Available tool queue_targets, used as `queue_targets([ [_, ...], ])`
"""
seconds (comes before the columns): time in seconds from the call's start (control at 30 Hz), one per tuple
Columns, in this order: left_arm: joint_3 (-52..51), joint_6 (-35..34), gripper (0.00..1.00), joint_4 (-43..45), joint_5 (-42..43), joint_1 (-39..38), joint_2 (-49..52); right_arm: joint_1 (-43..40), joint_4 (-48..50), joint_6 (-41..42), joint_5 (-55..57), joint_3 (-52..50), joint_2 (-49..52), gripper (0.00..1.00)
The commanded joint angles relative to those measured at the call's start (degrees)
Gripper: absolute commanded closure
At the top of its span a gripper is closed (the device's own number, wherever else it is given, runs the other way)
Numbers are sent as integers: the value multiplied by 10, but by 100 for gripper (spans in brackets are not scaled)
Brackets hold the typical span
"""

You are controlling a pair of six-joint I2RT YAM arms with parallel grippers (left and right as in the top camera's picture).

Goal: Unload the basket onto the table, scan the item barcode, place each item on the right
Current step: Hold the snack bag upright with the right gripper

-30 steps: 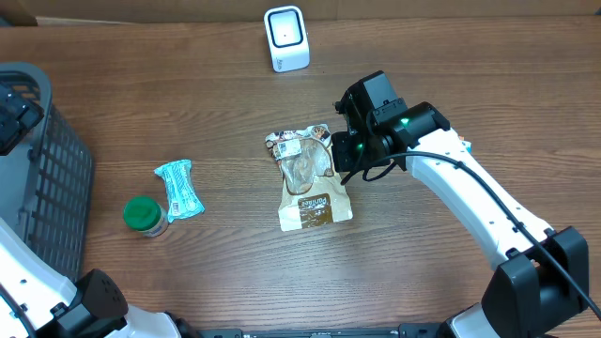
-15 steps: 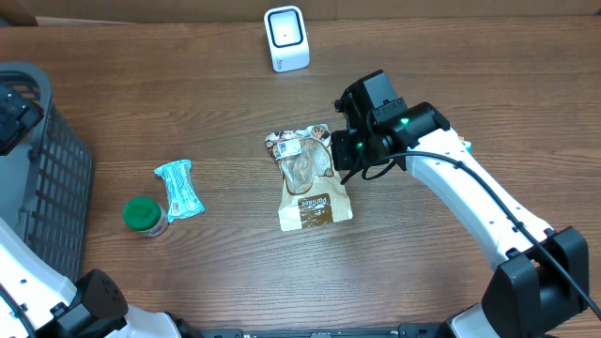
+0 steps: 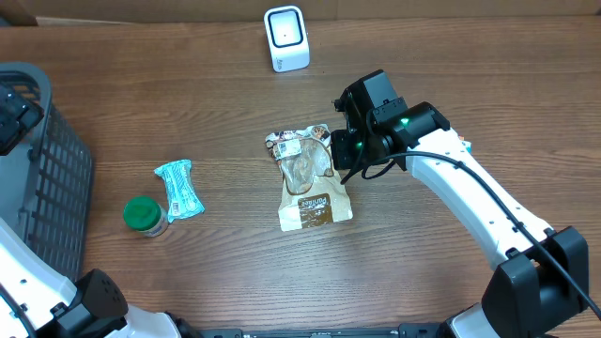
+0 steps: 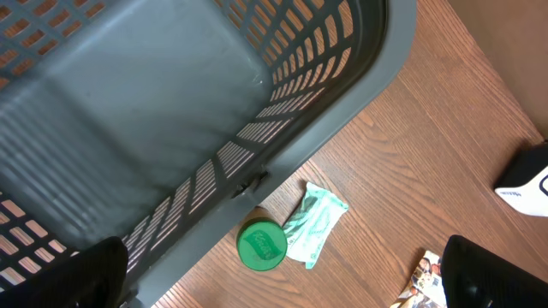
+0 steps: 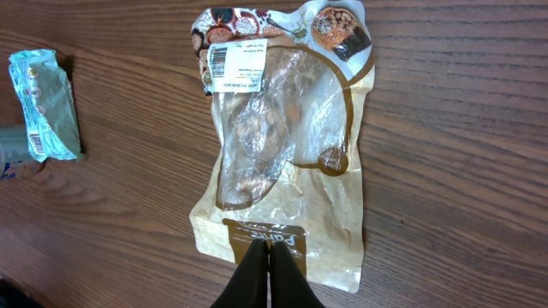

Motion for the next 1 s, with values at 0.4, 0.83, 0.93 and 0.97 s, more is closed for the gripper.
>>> queue_targets([
  [0.4,1,9,0,-1,4,-4,-1,3,-7,-2,-1,10,-6,96],
  [0.83,1,-64,4,40,27,-4,-1,-17,12,-1,-45,10,9,92],
  [0.93,0,-32,49,39,70,-9,1,-31,21,-5,-71,9,32,62],
  [0.97,0,-15,55,37,85,-14,3,-38,22,-11,-80,9,42,50],
])
